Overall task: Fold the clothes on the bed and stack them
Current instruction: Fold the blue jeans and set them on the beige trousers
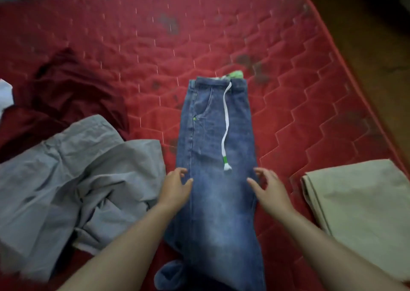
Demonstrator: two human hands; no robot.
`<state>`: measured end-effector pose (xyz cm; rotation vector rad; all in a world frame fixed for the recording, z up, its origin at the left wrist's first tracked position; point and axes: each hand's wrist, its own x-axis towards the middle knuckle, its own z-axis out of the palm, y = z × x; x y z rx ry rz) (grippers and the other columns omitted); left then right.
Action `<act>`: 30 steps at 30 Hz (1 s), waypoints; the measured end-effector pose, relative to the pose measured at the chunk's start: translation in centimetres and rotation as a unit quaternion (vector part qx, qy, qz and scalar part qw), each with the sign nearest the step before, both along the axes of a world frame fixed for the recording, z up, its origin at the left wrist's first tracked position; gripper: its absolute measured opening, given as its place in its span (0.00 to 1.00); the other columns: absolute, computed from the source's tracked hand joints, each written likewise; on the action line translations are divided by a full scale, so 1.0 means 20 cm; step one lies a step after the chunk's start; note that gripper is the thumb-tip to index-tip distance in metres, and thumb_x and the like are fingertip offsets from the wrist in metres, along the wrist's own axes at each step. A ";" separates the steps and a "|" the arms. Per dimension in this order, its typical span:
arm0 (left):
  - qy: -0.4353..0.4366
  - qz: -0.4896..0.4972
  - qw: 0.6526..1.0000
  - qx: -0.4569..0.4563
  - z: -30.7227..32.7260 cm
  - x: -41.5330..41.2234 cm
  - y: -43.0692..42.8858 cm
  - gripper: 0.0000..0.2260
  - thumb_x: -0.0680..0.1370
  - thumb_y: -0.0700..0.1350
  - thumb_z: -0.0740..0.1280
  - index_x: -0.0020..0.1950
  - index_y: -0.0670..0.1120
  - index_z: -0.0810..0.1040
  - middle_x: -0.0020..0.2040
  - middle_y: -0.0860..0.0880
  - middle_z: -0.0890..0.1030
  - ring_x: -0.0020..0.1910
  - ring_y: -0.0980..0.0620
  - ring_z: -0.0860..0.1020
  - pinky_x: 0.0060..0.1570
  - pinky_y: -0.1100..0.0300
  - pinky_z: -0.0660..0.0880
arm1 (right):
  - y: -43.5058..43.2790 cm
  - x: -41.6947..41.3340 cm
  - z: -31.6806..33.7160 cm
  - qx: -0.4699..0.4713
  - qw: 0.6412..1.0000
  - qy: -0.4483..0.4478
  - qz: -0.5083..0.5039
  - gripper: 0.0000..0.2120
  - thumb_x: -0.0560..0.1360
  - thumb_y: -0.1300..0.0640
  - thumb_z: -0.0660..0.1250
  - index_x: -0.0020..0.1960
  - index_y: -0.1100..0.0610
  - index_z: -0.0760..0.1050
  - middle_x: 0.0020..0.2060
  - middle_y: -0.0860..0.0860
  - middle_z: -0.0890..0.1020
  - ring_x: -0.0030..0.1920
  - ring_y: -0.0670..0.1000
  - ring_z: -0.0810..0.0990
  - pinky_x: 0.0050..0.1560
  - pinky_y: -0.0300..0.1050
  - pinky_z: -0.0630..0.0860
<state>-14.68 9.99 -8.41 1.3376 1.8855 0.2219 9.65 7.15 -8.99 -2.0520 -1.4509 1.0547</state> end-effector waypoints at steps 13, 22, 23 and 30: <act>-0.058 0.039 0.997 0.020 -0.24 0.07 -0.33 0.32 0.78 0.49 0.63 0.76 0.52 0.48 0.73 0.46 0.64 0.69 0.46 0.67 0.63 0.65 0.62 | -0.37 -0.20 -0.26 -0.037 0.991 0.103 -0.078 0.37 0.74 0.60 0.68 0.74 0.42 0.53 0.63 0.41 0.65 0.62 0.36 0.64 0.61 0.28 0.60; -0.115 -0.024 0.988 0.096 0.04 0.06 -0.30 0.12 0.76 0.42 0.67 0.58 0.52 0.75 0.53 0.58 0.78 0.55 0.54 0.77 0.53 0.72 0.66 | -0.31 -0.09 0.02 0.009 0.980 0.144 -0.135 0.29 0.72 0.67 0.67 0.70 0.55 0.63 0.65 0.46 0.69 0.65 0.43 0.67 0.56 0.19 0.60; -0.120 -0.030 0.985 0.118 0.12 0.07 -0.28 0.10 0.76 0.41 0.67 0.55 0.52 0.76 0.51 0.57 0.79 0.54 0.55 0.77 0.54 0.69 0.68 | -0.28 -0.08 0.11 0.032 0.981 0.138 -0.129 0.26 0.72 0.68 0.67 0.67 0.55 0.66 0.63 0.47 0.72 0.63 0.45 0.69 0.57 0.21 0.61; -0.174 0.008 0.957 0.230 1.04 0.11 -0.11 0.09 0.76 0.39 0.65 0.51 0.51 0.78 0.49 0.59 0.79 0.52 0.60 0.76 0.53 0.77 0.65 | -0.08 0.02 1.09 0.054 0.988 0.143 -0.031 0.17 0.67 0.62 0.75 0.54 0.54 0.78 0.52 0.50 0.81 0.52 0.42 0.76 0.58 0.33 0.69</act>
